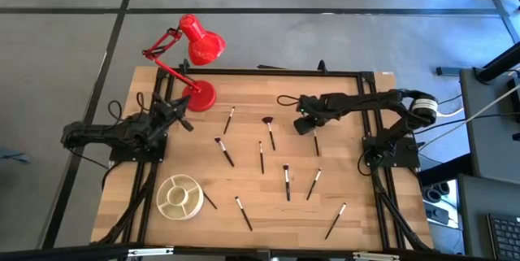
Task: Put items in baskets/containers
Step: Put the black eyeshadow brush into the white organizer bin
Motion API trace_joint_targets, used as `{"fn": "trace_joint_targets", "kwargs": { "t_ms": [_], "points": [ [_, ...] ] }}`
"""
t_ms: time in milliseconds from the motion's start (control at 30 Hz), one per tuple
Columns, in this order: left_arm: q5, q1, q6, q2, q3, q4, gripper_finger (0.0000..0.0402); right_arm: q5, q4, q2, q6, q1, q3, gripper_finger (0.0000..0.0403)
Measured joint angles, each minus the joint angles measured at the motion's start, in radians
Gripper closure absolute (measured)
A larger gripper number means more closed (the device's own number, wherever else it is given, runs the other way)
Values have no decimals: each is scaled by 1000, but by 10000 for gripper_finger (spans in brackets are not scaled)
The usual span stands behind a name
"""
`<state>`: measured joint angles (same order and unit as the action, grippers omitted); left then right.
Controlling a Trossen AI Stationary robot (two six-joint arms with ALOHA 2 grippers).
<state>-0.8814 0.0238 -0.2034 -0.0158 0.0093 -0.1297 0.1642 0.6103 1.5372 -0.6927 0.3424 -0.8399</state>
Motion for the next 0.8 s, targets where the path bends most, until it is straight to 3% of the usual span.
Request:
{"fn": "trace_joint_targets", "kwargs": {
  "t_ms": [267, 533, 800],
  "points": [
    [155, 147, 227, -87, 0, 36, 389, 1, -250, -3, 210, 19, -50, 276],
    [311, 276, 541, -425, 12, 22, 353, 9, -378, -3, 425, 93, -54, 297],
    [307, 288, 635, -785, 133, 14, 350, 285, -439, -3, 427, 143, -54, 328]
  ]
}}
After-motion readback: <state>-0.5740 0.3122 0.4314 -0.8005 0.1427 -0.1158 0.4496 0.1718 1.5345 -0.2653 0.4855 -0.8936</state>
